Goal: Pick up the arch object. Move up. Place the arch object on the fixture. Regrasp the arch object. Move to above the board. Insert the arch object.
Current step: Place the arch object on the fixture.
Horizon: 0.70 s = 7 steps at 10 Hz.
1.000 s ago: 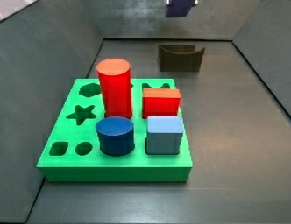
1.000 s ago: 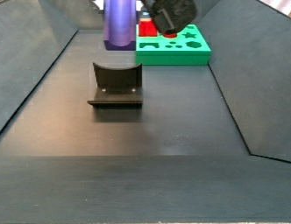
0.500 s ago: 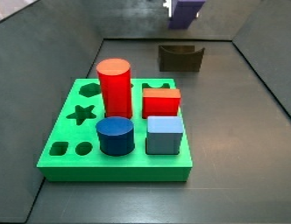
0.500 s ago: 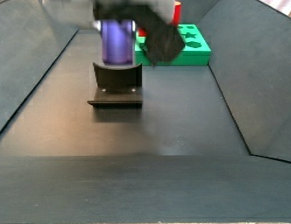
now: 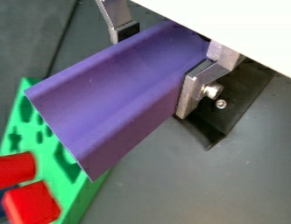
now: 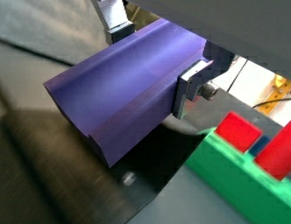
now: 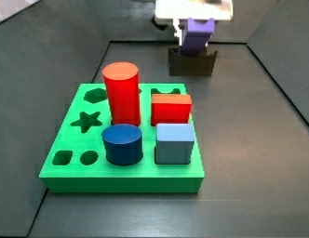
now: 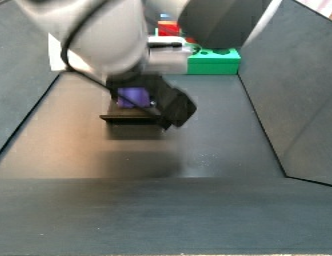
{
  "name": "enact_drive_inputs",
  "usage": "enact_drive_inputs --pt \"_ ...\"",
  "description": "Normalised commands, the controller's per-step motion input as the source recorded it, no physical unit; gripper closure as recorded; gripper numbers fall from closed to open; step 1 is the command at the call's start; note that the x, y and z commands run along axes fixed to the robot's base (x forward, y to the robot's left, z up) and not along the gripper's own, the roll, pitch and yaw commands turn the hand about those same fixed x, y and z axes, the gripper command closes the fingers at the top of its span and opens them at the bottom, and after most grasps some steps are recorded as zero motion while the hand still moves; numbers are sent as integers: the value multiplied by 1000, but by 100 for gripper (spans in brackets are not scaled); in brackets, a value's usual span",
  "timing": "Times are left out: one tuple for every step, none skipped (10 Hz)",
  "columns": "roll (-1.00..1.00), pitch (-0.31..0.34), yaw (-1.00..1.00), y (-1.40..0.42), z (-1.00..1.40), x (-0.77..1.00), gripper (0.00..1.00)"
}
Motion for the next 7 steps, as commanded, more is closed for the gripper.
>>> enact_drive_inputs --pt "-168 -16 -144 97 -636 138 100" --pt "-152 -26 -116 69 -391 108 100" --pt "-114 -32 -87 72 -304 80 100" --pt "-110 -30 -71 54 -302 67 100" --pt "-110 -29 -63 52 -302 68 100" --pt "-111 -28 -50 47 -301 68 100" --pt "0 0 0 -500 -167 0 100"
